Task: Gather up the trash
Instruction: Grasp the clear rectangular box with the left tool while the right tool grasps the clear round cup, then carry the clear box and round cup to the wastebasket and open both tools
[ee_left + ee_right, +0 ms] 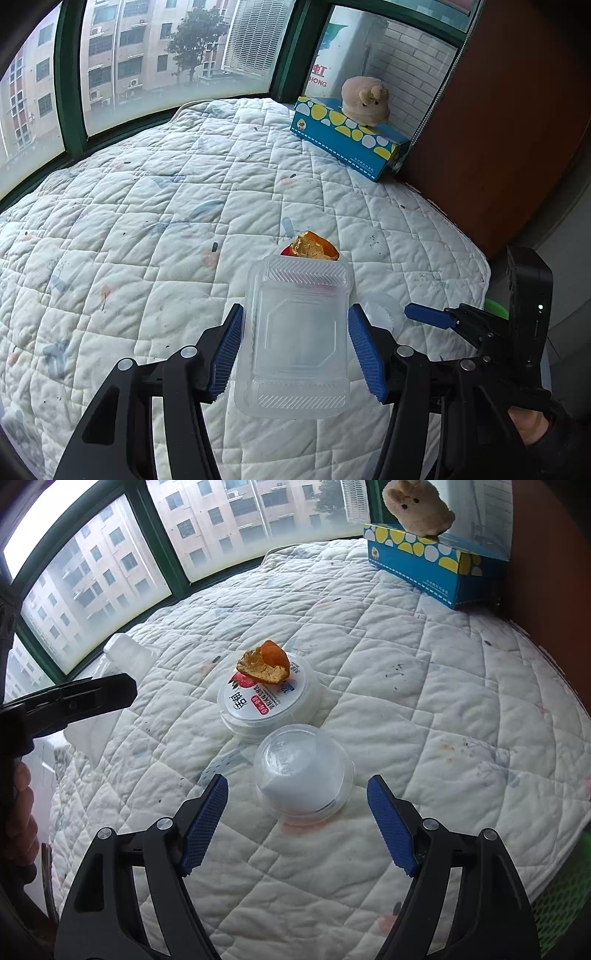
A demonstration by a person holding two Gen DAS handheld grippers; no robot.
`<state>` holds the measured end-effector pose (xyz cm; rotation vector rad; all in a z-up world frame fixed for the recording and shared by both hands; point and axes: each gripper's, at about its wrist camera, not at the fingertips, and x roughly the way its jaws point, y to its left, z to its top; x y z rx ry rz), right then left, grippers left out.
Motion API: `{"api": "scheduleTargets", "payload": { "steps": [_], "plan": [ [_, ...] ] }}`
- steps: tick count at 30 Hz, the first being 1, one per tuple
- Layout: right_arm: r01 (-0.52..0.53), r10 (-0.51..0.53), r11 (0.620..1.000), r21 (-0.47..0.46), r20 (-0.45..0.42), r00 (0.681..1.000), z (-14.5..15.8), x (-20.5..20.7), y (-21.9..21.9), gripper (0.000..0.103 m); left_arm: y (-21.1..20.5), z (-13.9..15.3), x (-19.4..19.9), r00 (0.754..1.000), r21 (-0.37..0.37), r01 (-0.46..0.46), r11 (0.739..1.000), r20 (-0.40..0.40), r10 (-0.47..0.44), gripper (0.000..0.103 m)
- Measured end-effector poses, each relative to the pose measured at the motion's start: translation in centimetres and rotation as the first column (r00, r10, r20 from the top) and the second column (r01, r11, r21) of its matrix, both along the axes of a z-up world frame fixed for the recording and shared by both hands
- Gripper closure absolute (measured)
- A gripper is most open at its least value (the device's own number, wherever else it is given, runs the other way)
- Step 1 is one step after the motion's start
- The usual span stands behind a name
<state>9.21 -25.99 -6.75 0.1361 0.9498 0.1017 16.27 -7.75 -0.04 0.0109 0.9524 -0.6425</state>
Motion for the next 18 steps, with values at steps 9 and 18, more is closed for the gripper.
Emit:
{"api": "scheduleTargets", "payload": {
  "steps": [9, 18],
  "plan": [
    [0.017, -0.018, 1.000, -0.012, -0.040, 0.999, -1.3, 1.5, 0.0, 0.044, 0.2, -0.4, -0.1, 1.000, -0.003, -0.001, 1.000, -0.008, 0.001, 0.047],
    [0.020, -0.020, 1.000, -0.002, -0.011, 1.000, 0.3, -1.0, -0.5, 0.044, -1.3, -0.1, -1.6, 1.000, -0.007, 0.028, 1.000, -0.006, -0.028, 0.047]
  ]
}}
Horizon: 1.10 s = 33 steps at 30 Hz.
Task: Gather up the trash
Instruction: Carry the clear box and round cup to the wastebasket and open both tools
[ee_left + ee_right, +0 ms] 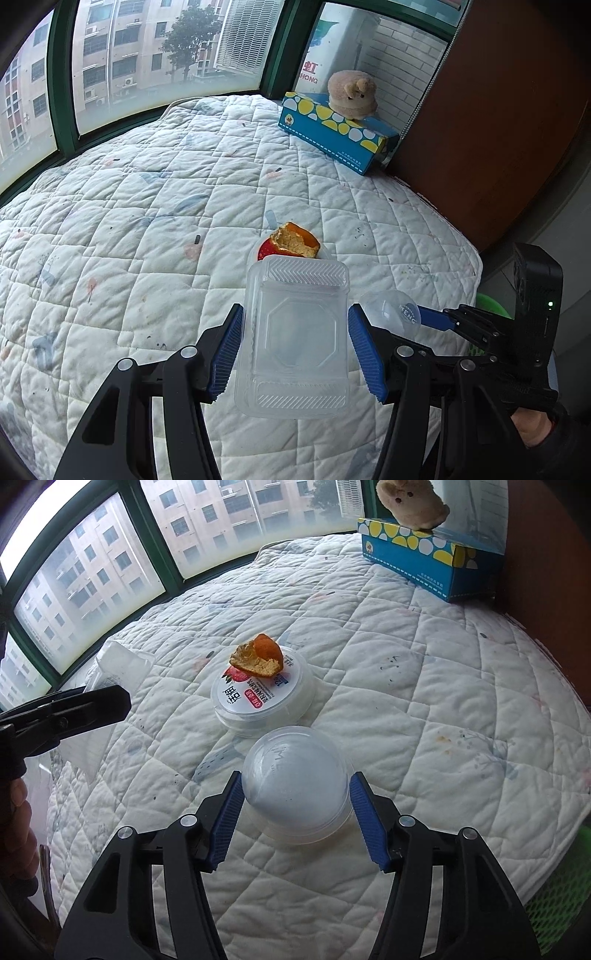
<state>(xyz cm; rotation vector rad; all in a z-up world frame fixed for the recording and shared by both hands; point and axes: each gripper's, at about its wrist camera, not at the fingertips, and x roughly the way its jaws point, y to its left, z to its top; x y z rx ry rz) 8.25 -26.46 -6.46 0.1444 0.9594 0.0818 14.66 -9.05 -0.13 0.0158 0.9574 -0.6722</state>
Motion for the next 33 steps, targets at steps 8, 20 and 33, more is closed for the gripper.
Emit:
{"api": "scheduleTargets", "payload": {
  "steps": [8, 20, 33],
  "plan": [
    [0.080, -0.080, 0.997, 0.009, 0.026, 0.996, 1.7, -5.0, -3.1, 0.044, -4.2, -0.1, -2.8, 0.996, -0.014, 0.085, 0.996, -0.007, -0.085, 0.047],
    [0.340, -0.340, 0.940, -0.029, 0.016, 0.940, 1.9, -15.1, -12.9, 0.044, -13.3, -0.4, -7.9, 0.967, -0.019, 0.255, 0.967, -0.025, -0.255, 0.047],
    [0.565, -0.567, 0.822, -0.072, -0.009, 0.824, 0.7, -24.0, -22.1, 0.044, -20.9, -0.7, -12.6, 0.917, 0.027, 0.399, 0.917, -0.029, -0.398, 0.047]
  ]
}}
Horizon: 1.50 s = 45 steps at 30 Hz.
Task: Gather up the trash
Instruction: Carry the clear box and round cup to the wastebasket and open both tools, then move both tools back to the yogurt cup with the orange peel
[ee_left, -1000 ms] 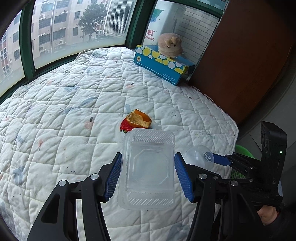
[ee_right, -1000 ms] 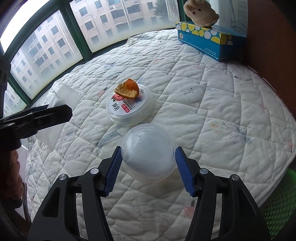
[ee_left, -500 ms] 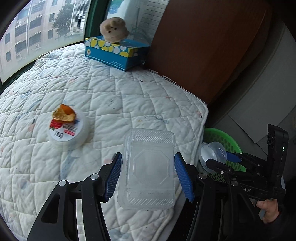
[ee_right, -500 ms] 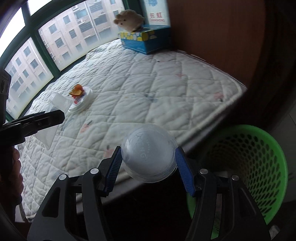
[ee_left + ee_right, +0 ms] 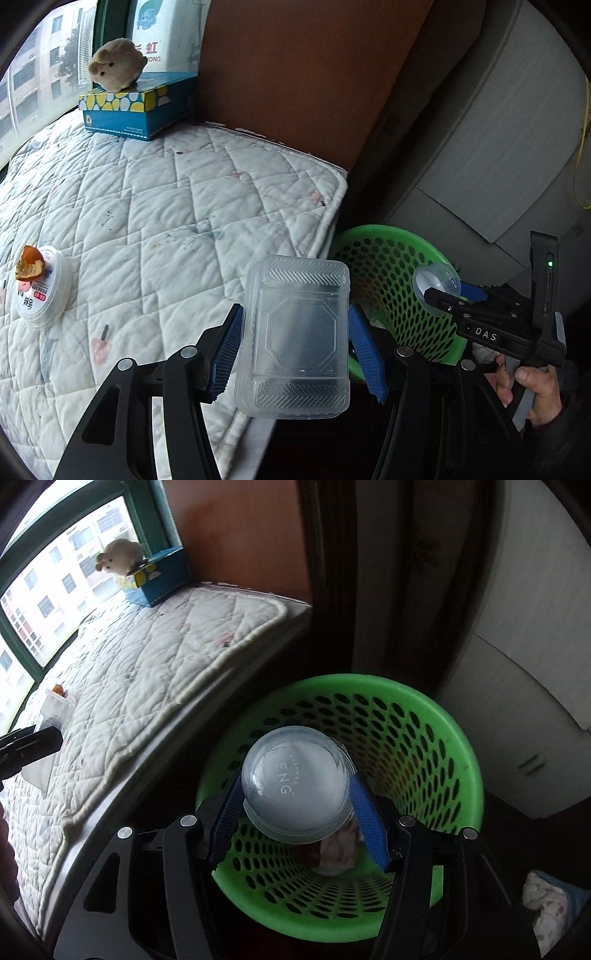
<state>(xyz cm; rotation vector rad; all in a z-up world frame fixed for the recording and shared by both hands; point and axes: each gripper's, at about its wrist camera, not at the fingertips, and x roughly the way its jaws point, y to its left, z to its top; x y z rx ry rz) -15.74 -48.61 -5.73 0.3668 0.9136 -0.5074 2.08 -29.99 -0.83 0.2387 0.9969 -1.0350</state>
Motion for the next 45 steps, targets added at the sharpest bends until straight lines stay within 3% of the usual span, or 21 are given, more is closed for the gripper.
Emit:
{"api": "scheduleTargets", "payload": {
  "steps": [10, 30, 36, 45],
  "plan": [
    [0.076, -0.075, 0.997, 0.024, -0.013, 0.997, -1.1, -2.9, -2.6, 0.038, -3.9, -1.1, -2.5, 0.997, 0.033, 0.073, 0.997, -0.017, -0.073, 0.047],
    [0.115, -0.115, 0.993, -0.008, 0.057, 0.992, 1.2, -6.1, -3.8, 0.033, -9.1, -2.5, -5.6, 0.989, 0.059, 0.143, 0.988, -0.053, -0.139, 0.046],
    [0.126, -0.125, 0.992, 0.002, 0.069, 0.990, 1.4, -6.8, -3.8, 0.033, -9.1, -2.3, -6.1, 0.986, 0.031, 0.152, 0.988, -0.067, -0.150, 0.033],
    [0.087, -0.087, 0.996, 0.011, 0.086, 0.992, 1.8, -5.8, -2.7, 0.033, -5.9, -1.3, -4.1, 0.997, 0.026, 0.067, 0.997, -0.040, -0.066, 0.033]
  ]
}}
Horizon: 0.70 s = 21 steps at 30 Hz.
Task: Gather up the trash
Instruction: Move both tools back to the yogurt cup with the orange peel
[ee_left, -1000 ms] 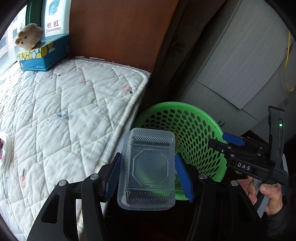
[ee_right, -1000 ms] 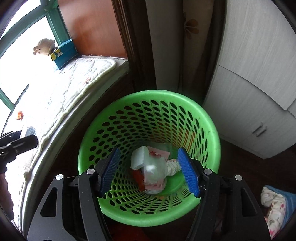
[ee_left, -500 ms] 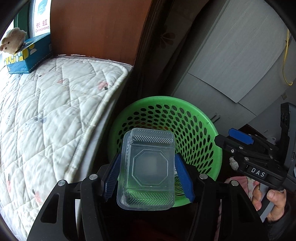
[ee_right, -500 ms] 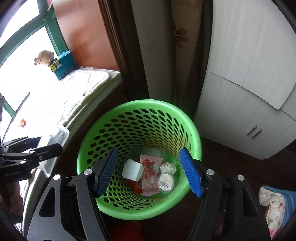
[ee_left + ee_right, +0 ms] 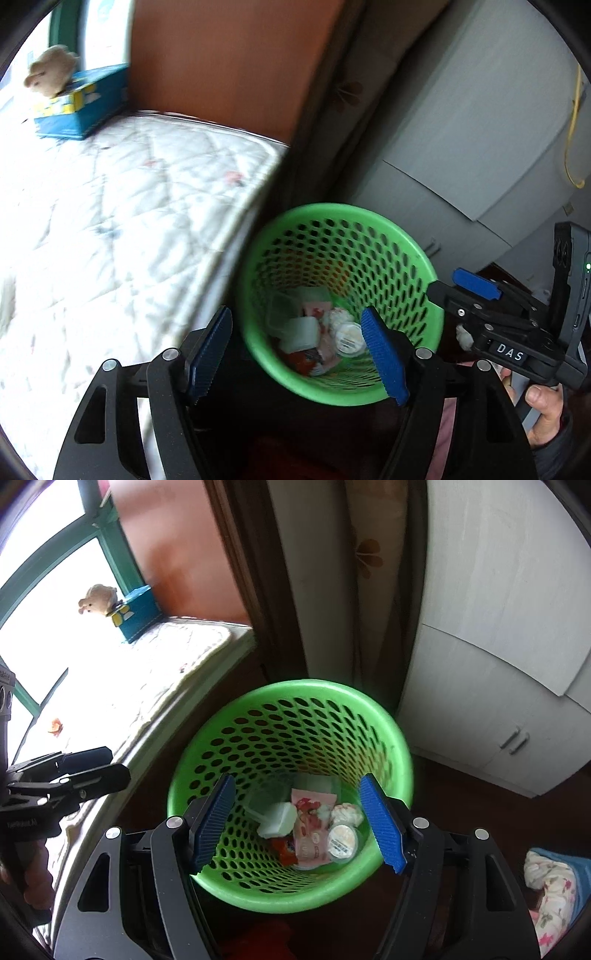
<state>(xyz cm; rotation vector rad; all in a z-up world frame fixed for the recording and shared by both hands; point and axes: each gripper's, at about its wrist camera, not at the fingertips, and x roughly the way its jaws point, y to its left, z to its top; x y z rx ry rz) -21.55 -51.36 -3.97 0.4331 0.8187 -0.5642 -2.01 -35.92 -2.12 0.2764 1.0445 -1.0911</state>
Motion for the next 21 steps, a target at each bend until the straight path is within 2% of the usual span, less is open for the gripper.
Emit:
{"api": "scheduleTargets", "payload": {
  "steps": [6, 11, 15, 21],
  "plan": [
    [-0.049, 0.049, 0.999, -0.010, 0.002, 0.999, 0.5, 2.2, 1.5, 0.031, 3.9, 0.8, 3.3, 0.993, 0.001, -0.112, 0.994, 0.034, 0.111, 0.033],
    [-0.101, 0.101, 0.995, -0.010, 0.003, 0.995, 0.8, 4.5, 3.1, 0.030, 7.6, 2.0, 6.8, 0.970, 0.002, -0.221, 0.975, 0.110, 0.219, 0.033],
    [-0.149, 0.149, 0.989, -0.006, -0.002, 0.989, 0.8, 6.7, 4.5, 0.030, 10.7, 2.5, 10.4, 0.935, 0.002, -0.330, 0.944, 0.140, 0.327, 0.033],
    [-0.230, 0.230, 0.973, -0.008, -0.006, 0.973, 0.9, 10.5, 7.0, 0.030, 14.9, 2.2, 16.2, 0.862, 0.028, -0.486, 0.874, 0.185, 0.473, 0.033]
  ]
}}
